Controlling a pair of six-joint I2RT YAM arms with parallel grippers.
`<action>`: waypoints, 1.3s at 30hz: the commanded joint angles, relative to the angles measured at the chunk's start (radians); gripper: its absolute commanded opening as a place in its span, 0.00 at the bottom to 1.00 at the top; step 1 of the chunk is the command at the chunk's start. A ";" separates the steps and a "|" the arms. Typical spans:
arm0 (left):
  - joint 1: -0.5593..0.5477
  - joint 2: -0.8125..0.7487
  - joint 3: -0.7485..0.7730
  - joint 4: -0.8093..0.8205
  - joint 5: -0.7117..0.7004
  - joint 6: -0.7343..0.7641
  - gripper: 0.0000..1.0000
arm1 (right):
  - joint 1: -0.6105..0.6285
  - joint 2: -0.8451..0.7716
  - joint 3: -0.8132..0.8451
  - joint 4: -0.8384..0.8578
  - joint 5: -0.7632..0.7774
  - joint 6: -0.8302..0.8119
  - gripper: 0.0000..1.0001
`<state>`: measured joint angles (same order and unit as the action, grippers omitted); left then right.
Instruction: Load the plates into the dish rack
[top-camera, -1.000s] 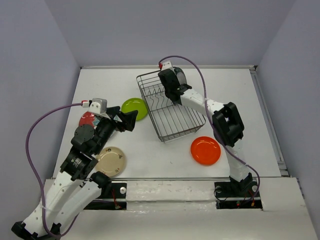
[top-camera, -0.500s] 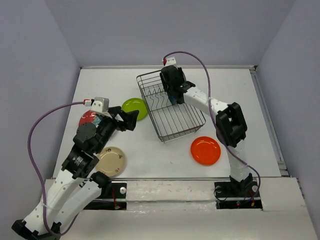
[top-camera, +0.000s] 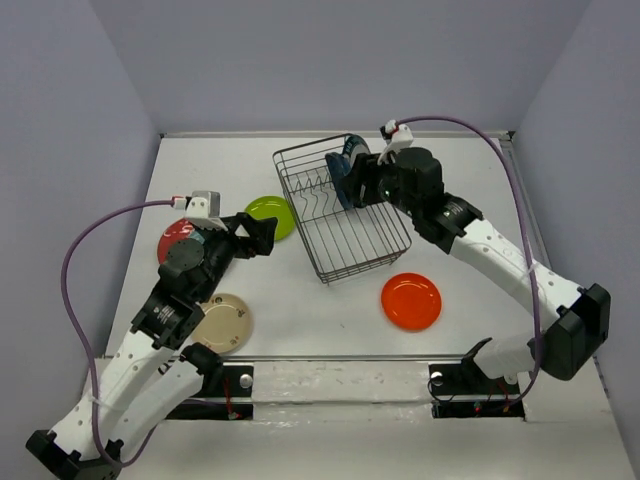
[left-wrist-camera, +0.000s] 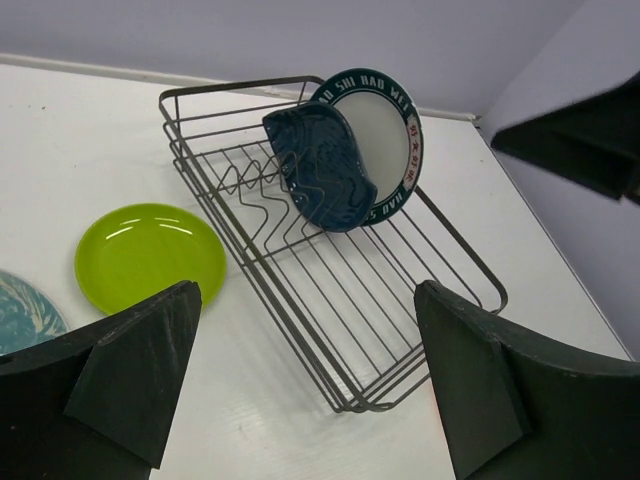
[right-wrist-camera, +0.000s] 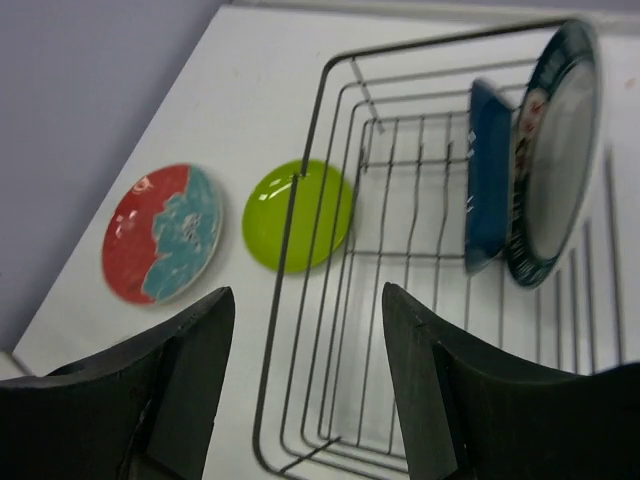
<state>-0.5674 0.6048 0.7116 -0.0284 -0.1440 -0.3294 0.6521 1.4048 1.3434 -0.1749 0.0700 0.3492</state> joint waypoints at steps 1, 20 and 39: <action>0.004 0.024 -0.018 0.004 -0.071 -0.072 0.99 | 0.037 -0.016 -0.159 0.108 -0.214 0.132 0.64; 0.253 0.170 -0.061 0.064 0.307 -0.175 0.99 | 0.035 -0.487 -0.562 -0.153 0.248 0.206 0.40; 0.277 0.521 -0.311 0.501 -0.075 -0.703 0.56 | 0.011 -0.615 -0.587 -0.107 0.100 0.224 0.35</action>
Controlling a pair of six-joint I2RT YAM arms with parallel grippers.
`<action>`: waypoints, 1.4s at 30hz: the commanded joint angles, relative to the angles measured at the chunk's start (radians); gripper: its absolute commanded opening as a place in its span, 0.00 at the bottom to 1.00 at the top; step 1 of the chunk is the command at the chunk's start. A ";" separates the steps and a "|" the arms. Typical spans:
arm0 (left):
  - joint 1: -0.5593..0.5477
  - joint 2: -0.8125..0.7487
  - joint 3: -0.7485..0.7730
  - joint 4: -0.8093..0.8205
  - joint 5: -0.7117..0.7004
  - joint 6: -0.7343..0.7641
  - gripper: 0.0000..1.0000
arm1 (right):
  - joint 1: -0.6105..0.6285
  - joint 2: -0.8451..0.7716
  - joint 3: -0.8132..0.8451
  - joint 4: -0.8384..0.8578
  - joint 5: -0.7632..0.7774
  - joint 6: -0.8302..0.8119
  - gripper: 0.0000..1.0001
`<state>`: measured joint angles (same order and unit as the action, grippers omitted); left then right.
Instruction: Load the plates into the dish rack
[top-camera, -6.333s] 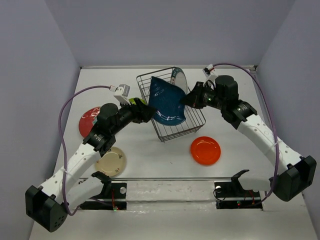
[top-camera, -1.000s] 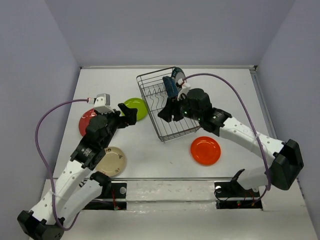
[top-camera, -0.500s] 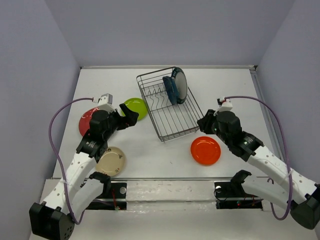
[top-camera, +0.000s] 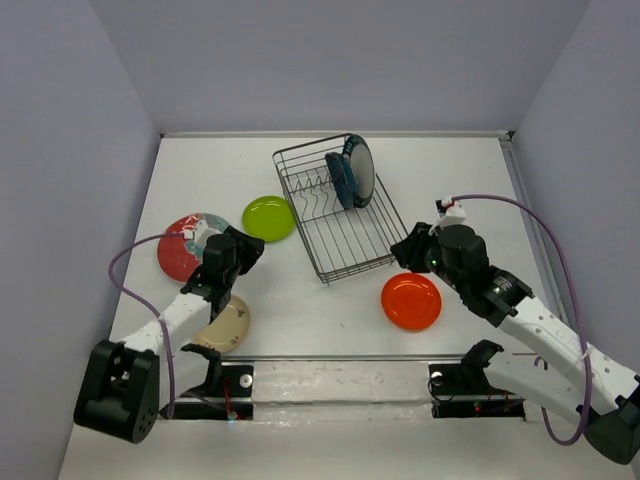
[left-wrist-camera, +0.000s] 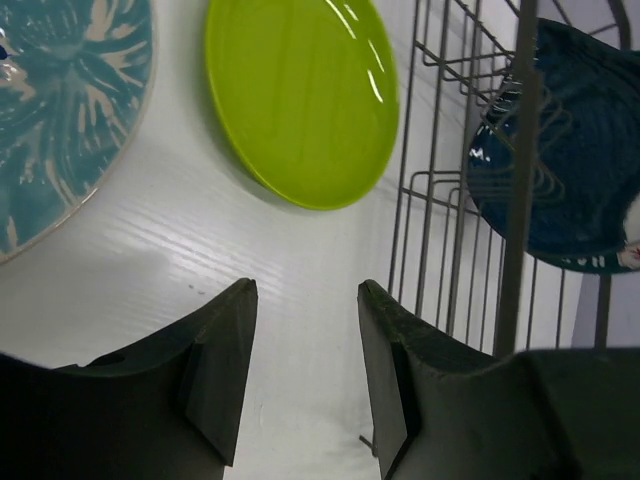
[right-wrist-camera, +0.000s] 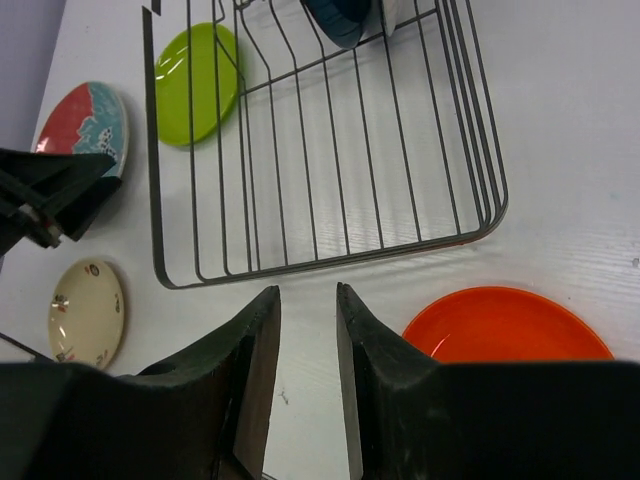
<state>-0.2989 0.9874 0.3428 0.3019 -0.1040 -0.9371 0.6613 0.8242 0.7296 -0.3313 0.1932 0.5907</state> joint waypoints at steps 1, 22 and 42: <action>0.014 0.169 0.064 0.181 -0.120 -0.103 0.57 | 0.001 -0.043 0.021 0.055 -0.028 -0.015 0.35; 0.018 0.609 0.263 0.240 -0.244 -0.111 0.40 | 0.001 -0.053 0.016 0.095 -0.127 -0.026 0.36; 0.009 0.306 0.213 0.114 -0.401 0.095 0.06 | 0.001 0.128 0.224 0.112 -0.382 -0.106 0.53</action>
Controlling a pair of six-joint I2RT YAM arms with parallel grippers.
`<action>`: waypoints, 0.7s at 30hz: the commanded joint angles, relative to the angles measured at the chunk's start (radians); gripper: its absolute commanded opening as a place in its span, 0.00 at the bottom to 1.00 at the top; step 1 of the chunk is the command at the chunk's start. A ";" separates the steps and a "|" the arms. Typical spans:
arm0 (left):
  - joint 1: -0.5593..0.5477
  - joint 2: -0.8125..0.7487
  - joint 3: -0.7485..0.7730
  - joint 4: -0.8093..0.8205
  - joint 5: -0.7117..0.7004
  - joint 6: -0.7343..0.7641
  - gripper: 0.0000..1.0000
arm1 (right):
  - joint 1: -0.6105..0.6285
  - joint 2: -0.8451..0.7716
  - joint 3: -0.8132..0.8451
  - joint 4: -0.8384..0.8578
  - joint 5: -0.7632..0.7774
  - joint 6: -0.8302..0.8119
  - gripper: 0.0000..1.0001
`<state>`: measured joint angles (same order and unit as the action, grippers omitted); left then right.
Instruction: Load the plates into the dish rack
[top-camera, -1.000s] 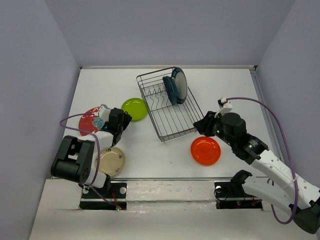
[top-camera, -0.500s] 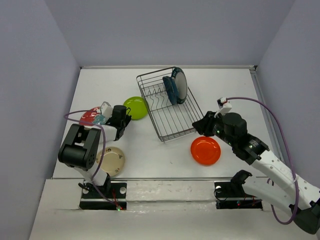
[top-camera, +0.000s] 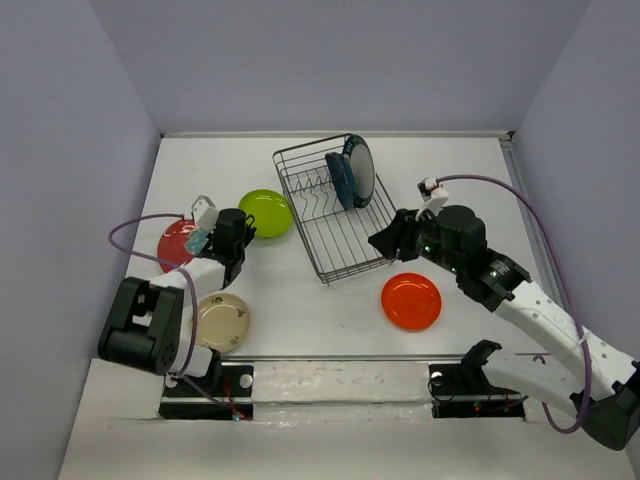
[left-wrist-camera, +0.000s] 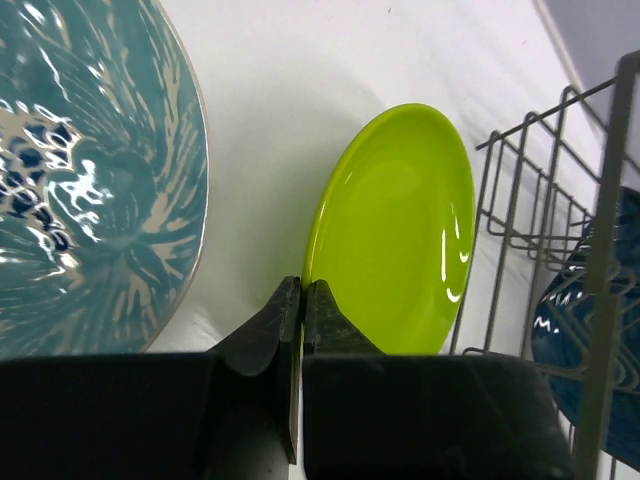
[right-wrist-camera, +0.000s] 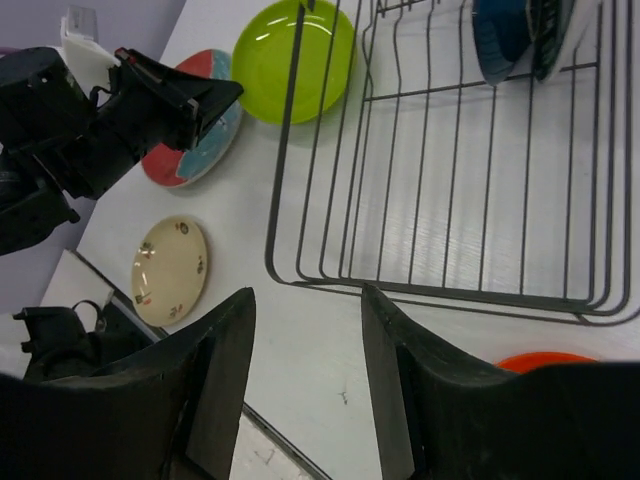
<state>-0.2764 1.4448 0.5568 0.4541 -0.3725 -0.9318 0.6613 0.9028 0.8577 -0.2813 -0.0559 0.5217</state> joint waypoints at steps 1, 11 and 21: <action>-0.020 -0.181 0.000 -0.058 -0.150 0.103 0.06 | 0.001 0.071 0.134 0.076 -0.151 -0.041 0.55; -0.141 -0.489 0.054 -0.273 -0.370 0.312 0.05 | 0.063 0.404 0.378 0.194 -0.321 -0.084 0.69; -0.145 -0.872 0.129 -0.417 -0.120 0.396 0.05 | 0.063 0.631 0.564 0.199 -0.306 -0.129 0.91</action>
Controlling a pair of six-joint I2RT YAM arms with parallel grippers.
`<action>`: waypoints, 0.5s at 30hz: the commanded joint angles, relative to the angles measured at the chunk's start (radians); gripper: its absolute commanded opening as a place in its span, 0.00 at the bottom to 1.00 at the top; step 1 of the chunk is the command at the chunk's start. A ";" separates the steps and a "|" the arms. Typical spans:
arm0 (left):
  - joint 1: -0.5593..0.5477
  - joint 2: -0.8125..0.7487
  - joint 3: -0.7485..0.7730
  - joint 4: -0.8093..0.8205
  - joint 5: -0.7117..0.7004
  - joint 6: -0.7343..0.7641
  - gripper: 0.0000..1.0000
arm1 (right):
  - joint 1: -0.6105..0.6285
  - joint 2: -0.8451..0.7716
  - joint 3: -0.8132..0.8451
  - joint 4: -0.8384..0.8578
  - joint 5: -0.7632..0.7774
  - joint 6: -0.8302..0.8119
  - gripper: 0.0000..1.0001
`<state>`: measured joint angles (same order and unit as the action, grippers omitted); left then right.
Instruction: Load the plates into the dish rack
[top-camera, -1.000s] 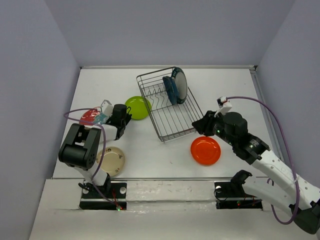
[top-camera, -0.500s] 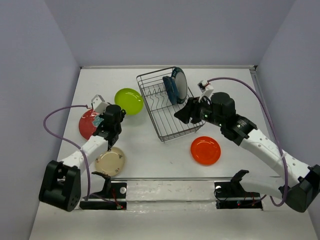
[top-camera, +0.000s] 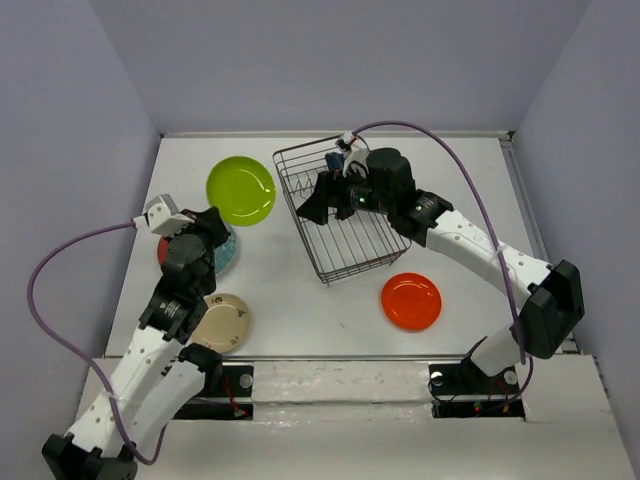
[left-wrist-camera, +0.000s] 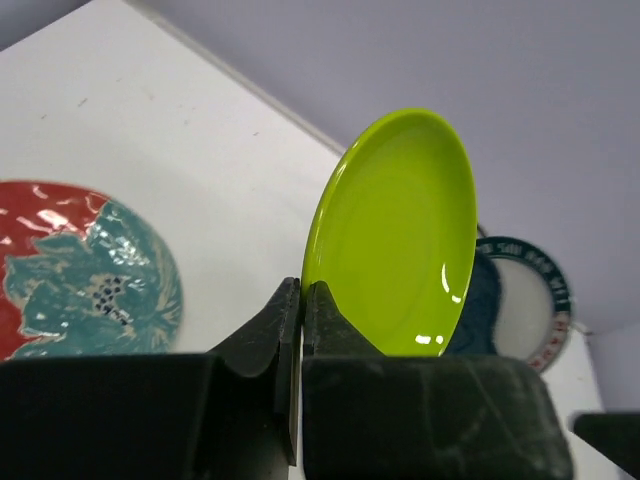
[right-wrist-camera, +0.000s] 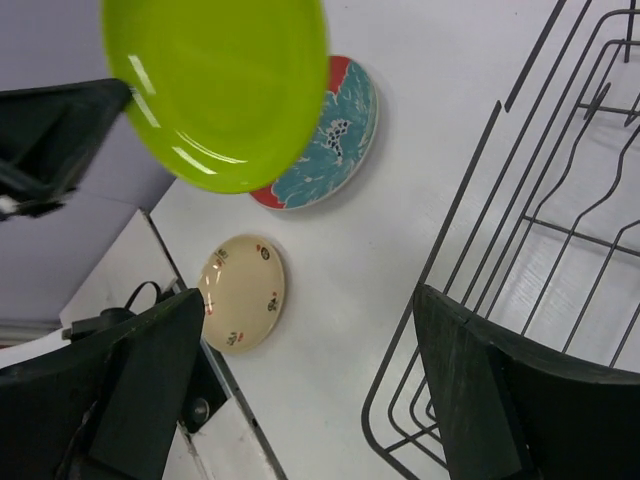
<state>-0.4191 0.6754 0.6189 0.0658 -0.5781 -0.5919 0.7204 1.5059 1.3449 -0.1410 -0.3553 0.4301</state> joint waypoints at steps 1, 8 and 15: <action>-0.004 -0.135 0.070 -0.037 0.116 0.060 0.05 | 0.004 0.054 0.097 0.058 -0.019 -0.037 0.91; -0.004 -0.169 0.085 -0.058 0.280 0.046 0.05 | 0.004 0.105 0.099 0.191 -0.244 0.027 0.93; -0.004 -0.188 0.084 -0.038 0.302 0.049 0.05 | 0.004 0.056 -0.006 0.291 -0.335 0.041 0.93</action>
<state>-0.4194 0.5076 0.6701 -0.0357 -0.3145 -0.5571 0.7204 1.6218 1.3903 0.0246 -0.6052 0.4587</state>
